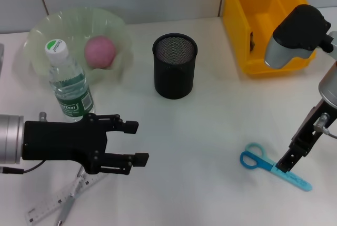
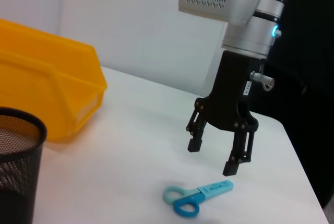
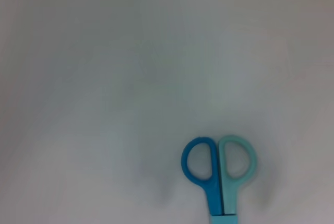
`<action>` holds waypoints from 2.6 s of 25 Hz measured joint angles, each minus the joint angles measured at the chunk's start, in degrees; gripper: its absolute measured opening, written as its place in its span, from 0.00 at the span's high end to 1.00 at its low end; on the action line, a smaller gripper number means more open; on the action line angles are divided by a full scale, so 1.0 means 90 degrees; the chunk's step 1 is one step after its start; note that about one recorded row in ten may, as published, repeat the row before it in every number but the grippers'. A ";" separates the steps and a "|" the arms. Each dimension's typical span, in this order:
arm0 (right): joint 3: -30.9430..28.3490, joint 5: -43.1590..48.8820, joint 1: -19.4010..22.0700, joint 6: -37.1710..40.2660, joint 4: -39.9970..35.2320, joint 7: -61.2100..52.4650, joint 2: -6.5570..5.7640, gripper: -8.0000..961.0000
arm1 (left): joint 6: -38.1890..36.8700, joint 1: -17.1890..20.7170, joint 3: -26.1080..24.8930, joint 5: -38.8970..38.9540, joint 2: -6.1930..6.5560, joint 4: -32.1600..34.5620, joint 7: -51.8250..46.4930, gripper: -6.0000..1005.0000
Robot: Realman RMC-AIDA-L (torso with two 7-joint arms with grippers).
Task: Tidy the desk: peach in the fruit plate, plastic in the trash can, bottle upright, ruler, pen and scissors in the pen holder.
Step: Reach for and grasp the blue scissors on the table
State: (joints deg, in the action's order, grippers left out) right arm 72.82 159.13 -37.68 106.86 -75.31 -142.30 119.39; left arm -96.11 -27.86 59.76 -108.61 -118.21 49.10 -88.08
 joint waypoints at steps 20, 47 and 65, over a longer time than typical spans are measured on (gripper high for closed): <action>0.1198 -0.0110 0.0041 -0.0472 0.0166 -0.0722 0.0033 0.14 | 0.0008 0.0016 -0.0195 -0.0044 0.0010 -0.0305 0.0222 0.21; 0.1642 -0.0162 0.0124 -0.0876 0.0360 -0.0994 0.0045 0.14 | 0.0019 -0.0009 -0.0205 -0.0052 0.0009 -0.0319 0.0227 0.22; 0.1743 -0.0105 0.0073 -0.0979 0.0535 -0.1097 0.0040 0.14 | 0.0074 -0.0009 -0.0205 -0.0091 0.0019 -0.0318 0.0227 0.22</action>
State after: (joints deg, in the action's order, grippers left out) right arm 88.51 158.18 -37.02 98.05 -70.49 -152.17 119.75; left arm -95.44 -27.95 57.92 -109.42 -118.03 46.23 -86.04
